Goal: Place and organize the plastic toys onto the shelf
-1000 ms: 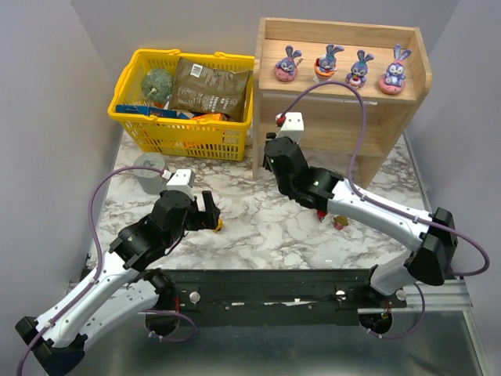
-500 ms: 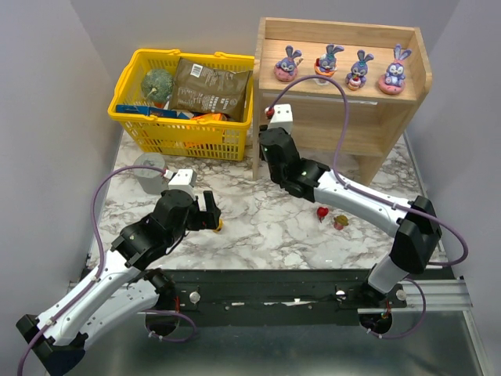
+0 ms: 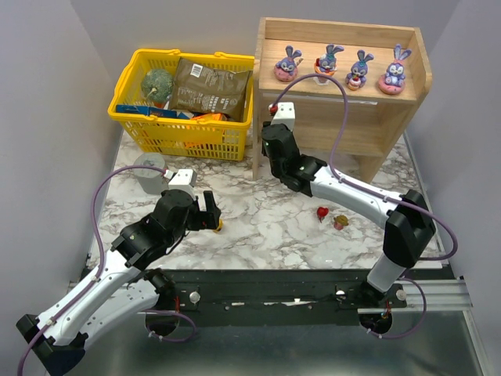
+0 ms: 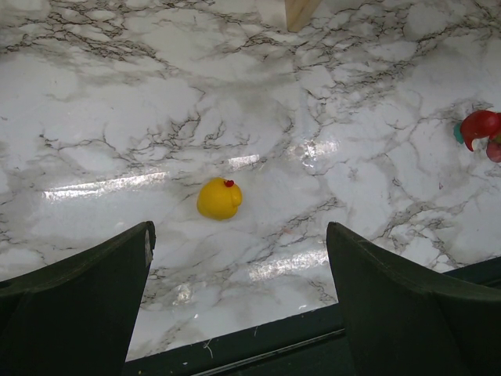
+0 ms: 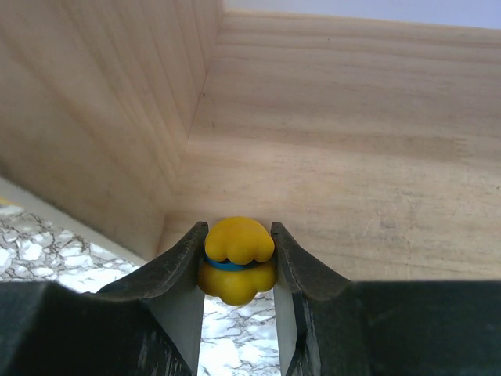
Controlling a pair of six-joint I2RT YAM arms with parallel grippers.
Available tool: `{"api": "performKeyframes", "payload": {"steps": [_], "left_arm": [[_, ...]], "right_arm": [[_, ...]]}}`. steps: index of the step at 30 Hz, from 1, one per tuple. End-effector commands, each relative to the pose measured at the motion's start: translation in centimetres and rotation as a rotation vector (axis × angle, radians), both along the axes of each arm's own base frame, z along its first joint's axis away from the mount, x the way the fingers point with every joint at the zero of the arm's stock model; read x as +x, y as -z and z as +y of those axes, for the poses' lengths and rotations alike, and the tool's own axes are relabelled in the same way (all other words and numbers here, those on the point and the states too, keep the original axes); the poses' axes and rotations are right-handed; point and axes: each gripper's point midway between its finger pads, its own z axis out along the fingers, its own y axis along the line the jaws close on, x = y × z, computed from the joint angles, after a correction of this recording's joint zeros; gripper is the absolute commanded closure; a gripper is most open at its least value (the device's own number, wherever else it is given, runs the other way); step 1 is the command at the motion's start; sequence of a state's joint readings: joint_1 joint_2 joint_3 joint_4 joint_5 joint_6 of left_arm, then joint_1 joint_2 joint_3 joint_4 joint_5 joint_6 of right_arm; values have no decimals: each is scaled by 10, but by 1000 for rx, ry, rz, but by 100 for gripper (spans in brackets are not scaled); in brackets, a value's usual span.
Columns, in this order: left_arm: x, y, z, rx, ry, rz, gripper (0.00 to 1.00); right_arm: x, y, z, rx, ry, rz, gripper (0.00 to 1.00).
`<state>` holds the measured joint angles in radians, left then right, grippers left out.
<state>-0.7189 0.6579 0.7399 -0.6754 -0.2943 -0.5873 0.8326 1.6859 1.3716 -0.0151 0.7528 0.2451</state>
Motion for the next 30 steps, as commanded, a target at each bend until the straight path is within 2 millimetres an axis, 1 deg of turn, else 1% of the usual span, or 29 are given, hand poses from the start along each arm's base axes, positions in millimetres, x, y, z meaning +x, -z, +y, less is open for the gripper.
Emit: {"api": "performKeyframes", "payload": {"steps": [1,8,11,14,15,16,17,21,23,24,26,30], "left_arm": [[1,1,-1,-2,8,-3,1],[1,2,-1,0,8,-2,1],[0,2,-1,1,8,-1,1],[1,1,-1,-1,8,-3,1],[1,1,0,-1,5,-4,1],[1,1,-1,0,7,-3,1],[1,1,0,-1,5,-4,1],[1,0,0,-2,4,-7,1],[1,0,-1,-3,8,-6,1],[1,0,-1,-3,9,-7,1],[1,0,-1,-5,8,-6,1],[1,0,-1,-3,9,-7,1]], "right_arm": [[10,3,1,40,3,-11,99],[17,13,1,24,-8,11,99],[18,19,0,21,-10,29,96],[21,19,1,34,-9,35,91],[19,25,-2,14,-6,57,88],[20,25,-2,14,-5,57,86],[20,29,-2,6,-6,72,83],[22,31,-3,2,-1,86,74],[22,30,-4,-1,6,85,72],[22,29,-4,1,6,83,69],[23,29,-5,0,8,82,66],[23,28,-4,-10,5,80,62]]}}
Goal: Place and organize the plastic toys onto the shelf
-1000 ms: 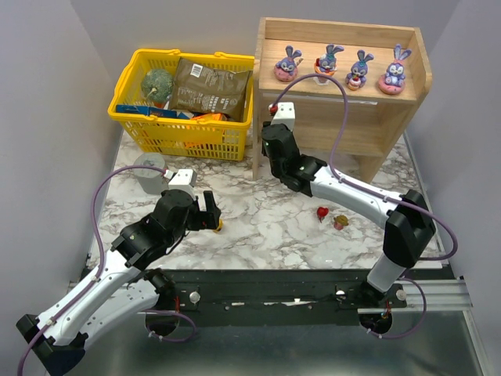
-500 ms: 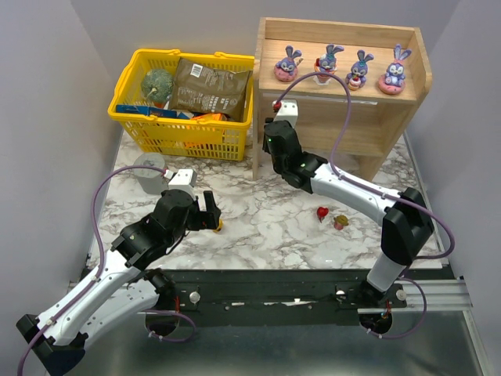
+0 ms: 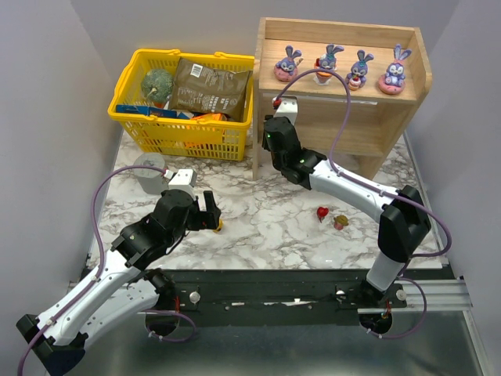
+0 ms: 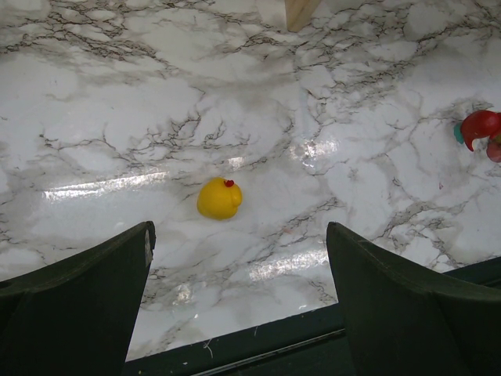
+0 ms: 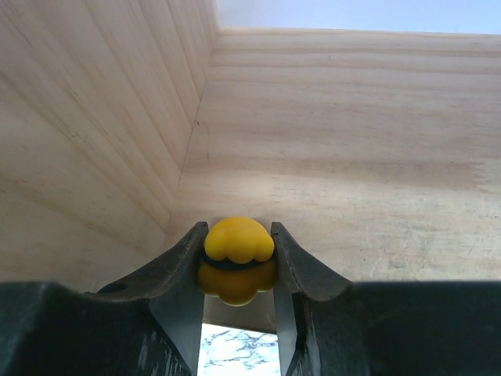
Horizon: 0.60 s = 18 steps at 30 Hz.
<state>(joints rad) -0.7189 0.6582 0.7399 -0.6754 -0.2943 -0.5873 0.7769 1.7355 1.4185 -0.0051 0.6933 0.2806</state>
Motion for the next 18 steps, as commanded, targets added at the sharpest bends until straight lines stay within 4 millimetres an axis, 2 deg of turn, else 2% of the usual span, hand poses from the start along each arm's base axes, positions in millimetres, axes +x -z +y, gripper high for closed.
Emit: {"api": "performKeyframes", "payload": {"steps": [1,18], "left_arm": [[1,1,-1,-1,7,-5,1],[1,0,0,-2,7,-6,1]], "right_arm": [[0,23,-2,-61,-2,67,61],[-1,12,-5,-63,-5,49,42]]}}
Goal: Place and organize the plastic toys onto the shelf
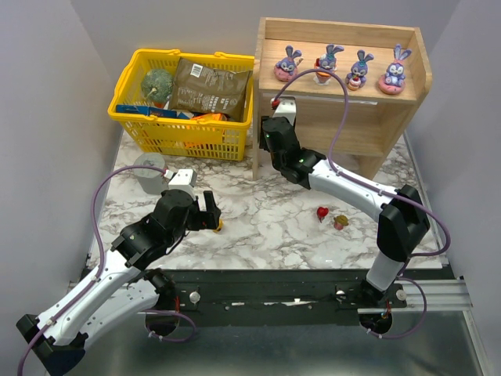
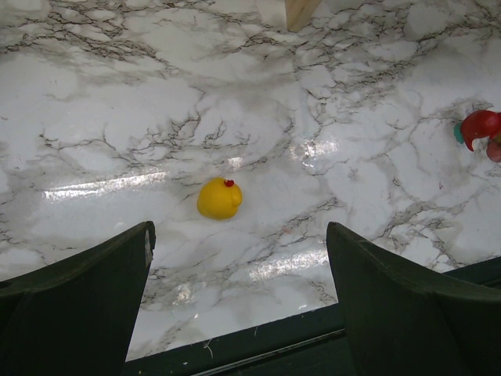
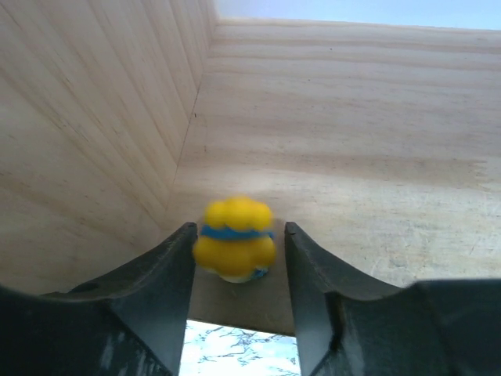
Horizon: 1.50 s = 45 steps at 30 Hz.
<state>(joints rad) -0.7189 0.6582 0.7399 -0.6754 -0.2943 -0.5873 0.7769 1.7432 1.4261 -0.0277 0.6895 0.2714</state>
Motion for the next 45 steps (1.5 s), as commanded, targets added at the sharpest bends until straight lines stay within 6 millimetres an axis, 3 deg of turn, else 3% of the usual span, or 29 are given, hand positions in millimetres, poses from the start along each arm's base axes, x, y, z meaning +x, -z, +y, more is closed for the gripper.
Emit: {"api": "performKeyframes", "payload": {"steps": [1,16,23,27,28,33,37,38,41,45], "left_arm": [[0,0,-1,-3,9,-8,1],[0,-2,2,-6,1,-22,1],[1,-2,4,-4,-5,-31,1],[2,1,7,9,-21,-27,1],[3,0,7,10,-25,-28,1],[3,3,8,16,-30,-26,1],[4,7,10,25,-38,-23,1],[4,9,10,27,-38,-21,1],[5,5,12,20,-46,-42,1],[4,0,14,8,-50,-69,1]], "right_arm": [[-1,6,-5,-40,-3,33,41],[-27,1,-12,-9,-72,39,36],[-67,-6,-9,-17,-149,16,34],[-103,-15,-5,18,-220,-1,33],[-120,-18,-3,30,-254,-8,33],[-176,2,7,136,-405,30,33],[-217,34,21,228,-594,9,32],[-223,48,21,236,-611,13,32],[-239,63,35,224,-681,29,30],[-259,93,65,129,-776,51,25]]}}
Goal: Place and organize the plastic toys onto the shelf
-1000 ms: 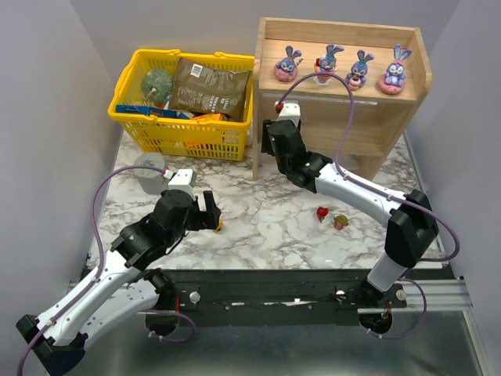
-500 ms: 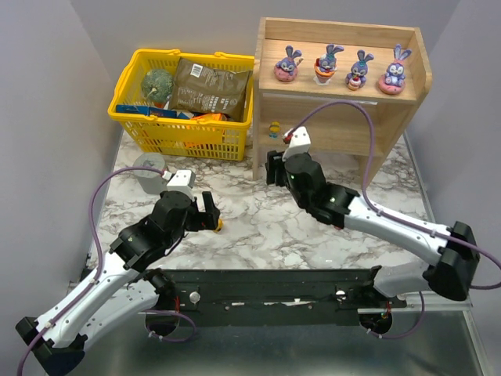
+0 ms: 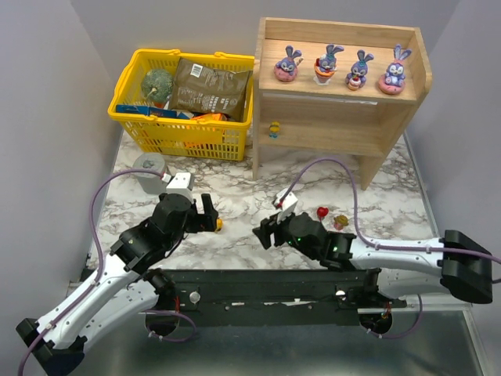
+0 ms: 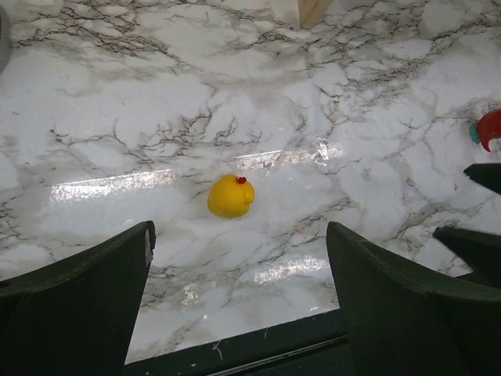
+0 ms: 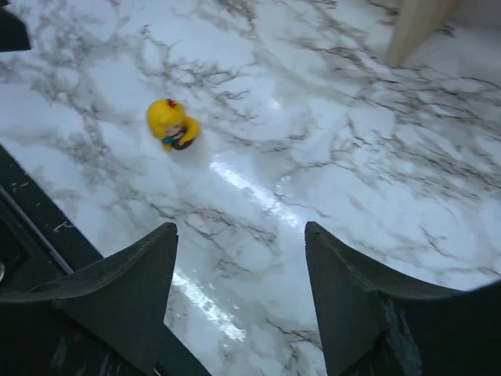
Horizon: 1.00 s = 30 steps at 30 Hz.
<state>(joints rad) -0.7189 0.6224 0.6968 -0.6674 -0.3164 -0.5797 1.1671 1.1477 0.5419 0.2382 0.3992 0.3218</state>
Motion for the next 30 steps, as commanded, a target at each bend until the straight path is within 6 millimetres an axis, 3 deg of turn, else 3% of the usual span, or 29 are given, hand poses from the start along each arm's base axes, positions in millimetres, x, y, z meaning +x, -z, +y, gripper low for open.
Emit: {"api": "performKeyframes", "payload": {"steps": [1,3,4,5,11,13,15,19,24,25,30], "left_arm": [[6,-8,6,-9,-30,-63,1],[4,-9,2,-18,-3,-62,1],[4,-9,2,-21,0,-63,1],[4,-10,2,-23,0,-66,1],[5,-12,10,-12,-42,-77,1],[5,-12,12,-12,-50,-81,1],[5,-11,12,-7,-53,-76,1],[6,-10,14,-3,-65,-72,1],[10,-7,19,-3,-129,-47,1],[9,-5,20,4,-137,-39,1],[12,4,24,47,-180,5,2]], "right_arm": [[-26,-5,49,61,-158,-51,20],[-30,-6,65,70,-198,-81,16],[-32,8,78,39,-216,-72,6],[-32,8,86,35,-225,-75,2],[-25,34,137,29,-225,-93,0],[-20,41,139,17,-202,-103,1],[-18,48,140,4,-205,-131,8],[-9,60,132,-23,-148,-115,31],[-4,75,128,-13,-111,-47,46],[-4,79,131,-15,-117,-38,55],[8,93,135,-32,-81,5,59]]}}
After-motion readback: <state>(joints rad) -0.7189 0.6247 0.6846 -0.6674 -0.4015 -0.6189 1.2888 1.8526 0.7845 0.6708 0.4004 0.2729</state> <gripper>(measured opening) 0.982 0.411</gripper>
